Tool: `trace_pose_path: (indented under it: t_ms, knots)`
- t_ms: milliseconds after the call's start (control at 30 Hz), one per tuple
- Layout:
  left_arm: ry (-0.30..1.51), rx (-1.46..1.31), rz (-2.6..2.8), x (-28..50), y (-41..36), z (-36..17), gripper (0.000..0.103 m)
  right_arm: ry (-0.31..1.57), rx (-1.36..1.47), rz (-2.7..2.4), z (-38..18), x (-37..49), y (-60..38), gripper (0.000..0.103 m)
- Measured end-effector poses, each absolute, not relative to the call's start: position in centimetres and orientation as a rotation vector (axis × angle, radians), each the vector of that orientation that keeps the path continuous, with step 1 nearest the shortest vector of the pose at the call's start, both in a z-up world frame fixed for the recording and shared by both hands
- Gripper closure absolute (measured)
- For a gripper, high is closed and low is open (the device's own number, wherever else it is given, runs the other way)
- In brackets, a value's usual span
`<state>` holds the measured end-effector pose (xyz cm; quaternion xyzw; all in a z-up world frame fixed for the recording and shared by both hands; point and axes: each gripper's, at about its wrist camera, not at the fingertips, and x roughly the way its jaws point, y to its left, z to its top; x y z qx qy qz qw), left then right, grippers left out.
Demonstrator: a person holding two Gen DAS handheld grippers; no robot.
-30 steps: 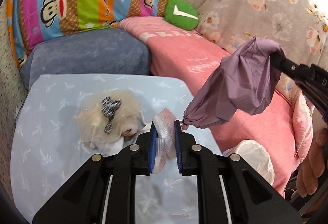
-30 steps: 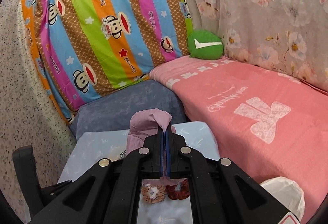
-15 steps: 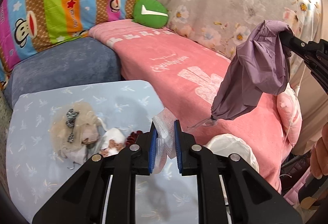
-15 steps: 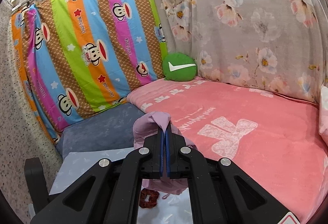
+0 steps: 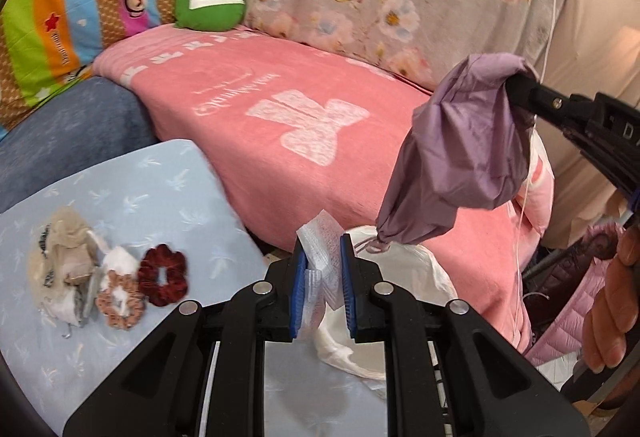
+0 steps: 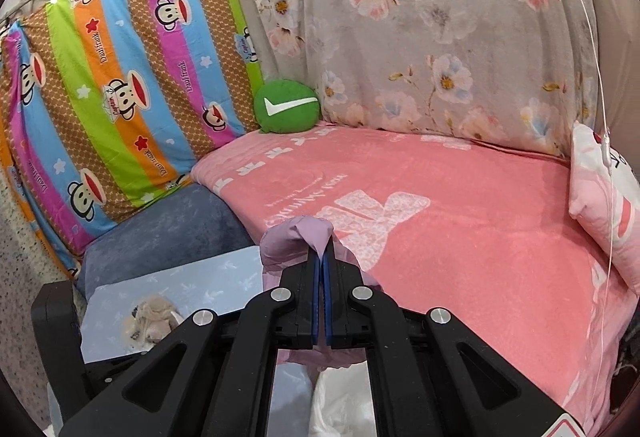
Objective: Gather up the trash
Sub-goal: 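Carry both items over the white bin and open both tools, then move both tools back over the beige tulle with the leopard bow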
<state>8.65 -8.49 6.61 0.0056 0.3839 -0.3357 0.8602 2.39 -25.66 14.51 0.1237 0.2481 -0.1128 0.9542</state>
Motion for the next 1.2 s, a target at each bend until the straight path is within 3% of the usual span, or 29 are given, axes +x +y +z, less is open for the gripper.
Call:
trace_pose_path:
  t_ms: [167, 367, 467, 500, 533, 1000, 1200]
  knots:
    - [0.844, 0.048, -0.769, 7.7, -11.7, 4.6, 0.087, 0.589, 0.308, -0.274, 10.4, 1.2, -28.6, 0.102]
    - [0.916, 0.072, -0.846, 7.0, -14.9, 2.3, 0.084, 0.649, 0.358, -0.312, 7.5, -0.1, -31.1, 0.094]
    - [0.933, 0.077, -0.831, 6.6, -15.8, 1.7, 0.061, 0.650, 0.371, -0.330, 7.0, -0.8, -31.8, 0.079]
    - [0.924, 0.075, -0.820, 6.5, -15.9, 1.8, 0.048, 0.649, 0.371, -0.336, 7.0, -1.0, -32.0, 0.075]
    - [0.916, 0.073, -0.811, 6.5, -15.9, 1.8, 0.044, 0.647, 0.373, -0.338, 6.9, -1.2, -32.1, 0.074]
    - [0.894, 0.090, -0.718, 6.9, -14.2, 1.1, 0.044, 0.670, 0.396, -0.311, 4.7, -2.0, -30.3, 0.062]
    - [0.890, 0.045, -0.649, 8.0, -11.2, 0.9, 0.044, 0.702, 0.390, -0.260, 3.5, -1.0, -27.9, 0.062]
